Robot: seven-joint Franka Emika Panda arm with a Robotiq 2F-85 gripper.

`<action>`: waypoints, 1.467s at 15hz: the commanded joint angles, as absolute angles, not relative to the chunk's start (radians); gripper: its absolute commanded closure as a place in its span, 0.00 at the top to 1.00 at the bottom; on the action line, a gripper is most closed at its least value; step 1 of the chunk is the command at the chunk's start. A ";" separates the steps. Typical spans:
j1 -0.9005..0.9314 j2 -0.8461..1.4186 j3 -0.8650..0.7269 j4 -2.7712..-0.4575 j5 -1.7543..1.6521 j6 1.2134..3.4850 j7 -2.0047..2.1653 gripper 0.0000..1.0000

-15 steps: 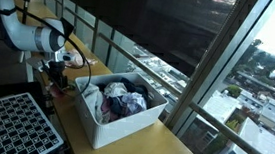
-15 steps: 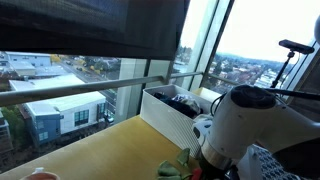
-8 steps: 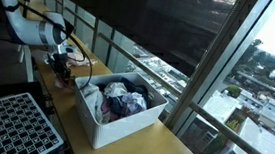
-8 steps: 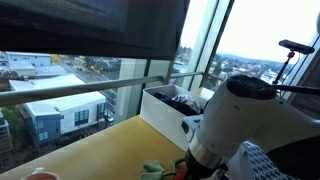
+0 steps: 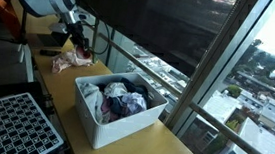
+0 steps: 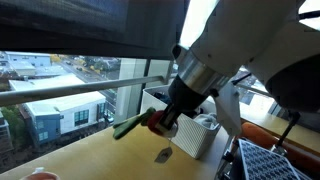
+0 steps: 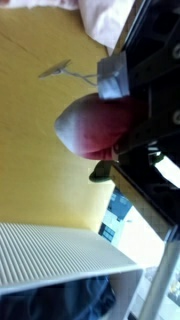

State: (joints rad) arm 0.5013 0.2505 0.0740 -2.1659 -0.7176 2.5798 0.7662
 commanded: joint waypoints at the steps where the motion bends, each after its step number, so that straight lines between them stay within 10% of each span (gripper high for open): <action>1: 0.413 0.079 0.050 -2.207 -0.841 2.508 0.801 0.05; 8: 0.135 -0.010 0.028 -2.220 -0.948 2.533 0.808 0.05; 10: 0.091 -0.004 0.023 -2.240 -0.898 2.572 0.769 0.46; 16: 0.082 -0.059 0.056 -2.322 -0.836 2.617 0.737 0.89; 22: 0.102 -0.095 0.105 -2.360 -0.800 2.641 0.734 1.00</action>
State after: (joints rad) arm 0.0866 -0.0556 0.0770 -2.3218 -0.8428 2.6150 0.7618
